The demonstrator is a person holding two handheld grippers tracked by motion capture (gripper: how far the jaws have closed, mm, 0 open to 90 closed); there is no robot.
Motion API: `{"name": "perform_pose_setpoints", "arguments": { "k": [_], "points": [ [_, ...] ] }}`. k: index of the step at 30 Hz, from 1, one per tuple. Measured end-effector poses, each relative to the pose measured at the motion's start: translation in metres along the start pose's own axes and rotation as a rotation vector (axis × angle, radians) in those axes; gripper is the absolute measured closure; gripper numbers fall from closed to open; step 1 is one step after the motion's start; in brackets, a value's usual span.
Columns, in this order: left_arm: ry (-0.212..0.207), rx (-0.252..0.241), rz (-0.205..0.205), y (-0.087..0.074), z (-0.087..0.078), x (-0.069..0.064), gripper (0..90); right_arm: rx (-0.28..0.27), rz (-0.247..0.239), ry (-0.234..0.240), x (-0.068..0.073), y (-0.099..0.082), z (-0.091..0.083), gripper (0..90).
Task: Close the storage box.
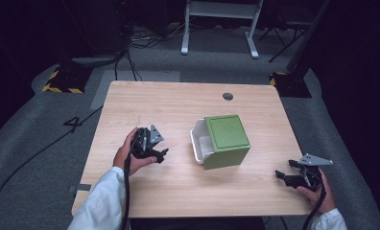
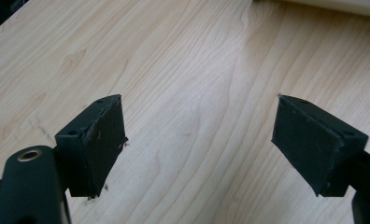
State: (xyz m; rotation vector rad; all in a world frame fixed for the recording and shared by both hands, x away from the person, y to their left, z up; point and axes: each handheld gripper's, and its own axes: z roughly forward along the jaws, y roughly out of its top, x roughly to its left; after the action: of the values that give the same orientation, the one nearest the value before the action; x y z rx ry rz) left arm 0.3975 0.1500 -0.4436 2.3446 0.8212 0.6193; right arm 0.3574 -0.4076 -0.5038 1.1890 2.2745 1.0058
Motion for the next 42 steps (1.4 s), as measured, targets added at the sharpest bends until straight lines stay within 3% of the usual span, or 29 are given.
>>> {"name": "perform_pose_setpoints", "arguments": {
  "k": [8, 19, 21, 34, 37, 42],
  "points": [
    [0.019, 0.007, -0.046, -0.025, -0.013, 0.008, 17.5, 0.000, 0.000, 0.000, 0.000, 0.000, 0.000, 17.9],
    [0.045, 0.018, -0.078, -0.065, -0.031, 0.013, 17.4, 0.000, 0.000, 0.000, 0.000, 0.000, 0.000, 17.9],
    [0.031, 0.015, -0.106, -0.074, -0.034, 0.015, 17.4, 0.000, 0.001, 0.000, 0.000, 0.000, 0.000, 17.9],
    [0.015, 0.078, -0.127, -0.104, -0.026, 0.016, 17.5, 0.001, -0.001, -0.001, 0.000, 0.000, 0.000, 17.9],
    [0.004, 0.063, -0.138, -0.111, -0.026, 0.017, 17.5, 0.000, -0.001, -0.001, 0.000, 0.000, 0.000, 17.9],
    [-0.053, 0.006, -0.209, -0.124, -0.026, 0.020, 17.4, 0.000, 0.000, 0.000, 0.000, 0.000, 0.000, 17.9]
  ]
}}
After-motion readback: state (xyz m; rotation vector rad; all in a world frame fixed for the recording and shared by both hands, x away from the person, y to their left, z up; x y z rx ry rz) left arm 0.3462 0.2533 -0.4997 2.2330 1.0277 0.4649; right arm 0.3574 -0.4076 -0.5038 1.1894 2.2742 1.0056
